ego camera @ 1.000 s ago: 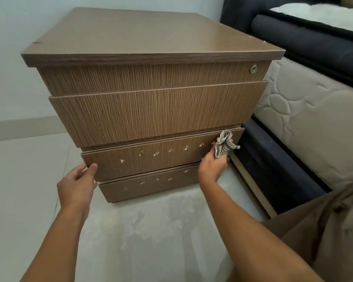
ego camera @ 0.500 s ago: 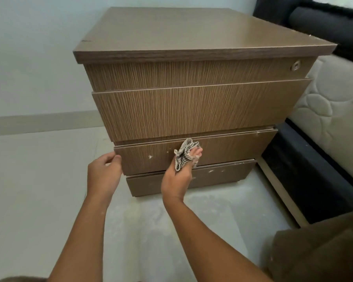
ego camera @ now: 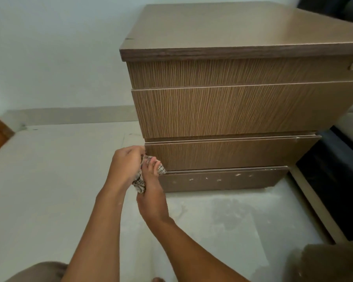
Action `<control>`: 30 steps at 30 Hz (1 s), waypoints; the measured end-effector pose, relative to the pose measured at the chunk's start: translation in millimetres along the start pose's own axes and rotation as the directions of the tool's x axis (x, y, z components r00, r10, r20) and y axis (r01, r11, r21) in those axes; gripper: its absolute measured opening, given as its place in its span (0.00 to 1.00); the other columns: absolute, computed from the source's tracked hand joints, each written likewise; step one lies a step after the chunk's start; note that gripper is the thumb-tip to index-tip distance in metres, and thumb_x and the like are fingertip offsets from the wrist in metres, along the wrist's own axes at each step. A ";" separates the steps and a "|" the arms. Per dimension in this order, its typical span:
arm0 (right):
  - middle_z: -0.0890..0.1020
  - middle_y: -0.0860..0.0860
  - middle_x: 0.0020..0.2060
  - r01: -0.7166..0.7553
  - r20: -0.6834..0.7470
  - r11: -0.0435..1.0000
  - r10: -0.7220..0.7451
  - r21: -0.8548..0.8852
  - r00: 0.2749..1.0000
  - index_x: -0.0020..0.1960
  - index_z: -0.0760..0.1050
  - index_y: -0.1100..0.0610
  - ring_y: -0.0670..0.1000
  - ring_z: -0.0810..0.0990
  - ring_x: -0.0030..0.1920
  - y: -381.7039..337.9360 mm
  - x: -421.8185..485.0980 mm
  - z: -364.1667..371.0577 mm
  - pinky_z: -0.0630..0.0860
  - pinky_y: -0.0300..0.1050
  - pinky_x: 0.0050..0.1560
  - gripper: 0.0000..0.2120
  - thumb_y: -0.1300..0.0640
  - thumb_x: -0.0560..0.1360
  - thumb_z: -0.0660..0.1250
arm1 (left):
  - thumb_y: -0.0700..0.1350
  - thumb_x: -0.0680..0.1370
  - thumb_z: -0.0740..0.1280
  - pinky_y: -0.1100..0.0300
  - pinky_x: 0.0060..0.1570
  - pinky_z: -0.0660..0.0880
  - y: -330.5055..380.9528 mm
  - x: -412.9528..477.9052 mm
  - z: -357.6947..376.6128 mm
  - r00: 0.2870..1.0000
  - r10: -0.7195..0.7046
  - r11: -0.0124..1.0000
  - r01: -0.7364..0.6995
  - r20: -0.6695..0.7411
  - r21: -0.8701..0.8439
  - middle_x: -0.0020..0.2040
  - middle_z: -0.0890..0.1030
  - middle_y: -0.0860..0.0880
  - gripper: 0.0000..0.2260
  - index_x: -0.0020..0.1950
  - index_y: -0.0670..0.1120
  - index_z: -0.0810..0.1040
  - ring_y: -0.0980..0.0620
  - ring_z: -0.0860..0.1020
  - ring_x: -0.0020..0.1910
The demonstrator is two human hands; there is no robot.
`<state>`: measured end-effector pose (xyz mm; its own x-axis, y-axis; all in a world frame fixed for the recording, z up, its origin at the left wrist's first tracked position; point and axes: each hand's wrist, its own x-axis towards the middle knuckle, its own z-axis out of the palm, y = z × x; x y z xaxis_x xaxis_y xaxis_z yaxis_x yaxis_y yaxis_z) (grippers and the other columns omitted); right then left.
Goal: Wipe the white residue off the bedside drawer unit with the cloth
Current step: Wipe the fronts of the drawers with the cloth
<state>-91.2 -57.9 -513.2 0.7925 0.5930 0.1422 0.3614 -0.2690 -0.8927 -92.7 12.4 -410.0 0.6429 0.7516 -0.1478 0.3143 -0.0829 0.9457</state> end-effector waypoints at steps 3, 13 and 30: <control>0.61 0.42 0.75 -0.106 0.097 0.992 0.099 0.075 0.990 0.75 0.59 0.42 0.43 0.58 0.75 11.9 -13.0 3.2 0.63 0.45 0.72 0.37 0.71 0.74 0.59 | 0.41 0.78 0.61 0.66 0.47 0.72 -1.4 2.2 -1.2 0.999 0.014 1.000 -0.014 0.051 -0.009 0.45 0.85 0.52 0.12 0.42 0.50 0.83 0.56 0.82 0.50; 0.81 0.50 0.48 -0.298 -0.421 0.684 0.674 0.666 0.606 0.64 0.74 0.58 0.37 0.78 0.42 29.8 -26.3 -32.6 0.71 0.23 0.33 0.14 0.61 0.80 0.61 | 0.42 0.80 0.59 0.67 0.47 0.72 -2.0 -3.1 -1.1 0.995 0.079 0.997 -0.078 0.058 -0.014 0.41 0.83 0.59 0.16 0.39 0.55 0.81 0.63 0.80 0.46; 0.73 0.44 0.58 0.023 -0.573 0.947 0.175 0.321 0.801 0.67 0.72 0.50 0.43 0.75 0.58 -31.0 -6.0 -30.9 0.74 0.35 0.54 0.27 0.69 0.72 0.64 | 0.40 0.79 0.55 0.71 0.45 0.71 -1.0 -3.0 -3.0 0.993 0.077 0.996 -0.073 0.093 -0.048 0.43 0.86 0.55 0.19 0.43 0.50 0.85 0.61 0.82 0.47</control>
<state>-92.0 -76.5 -473.1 0.9792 -0.0071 0.2027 0.2027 0.0020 -0.9792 -97.0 12.1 -409.7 0.7277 0.6785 -0.1005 0.2324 -0.1061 0.9668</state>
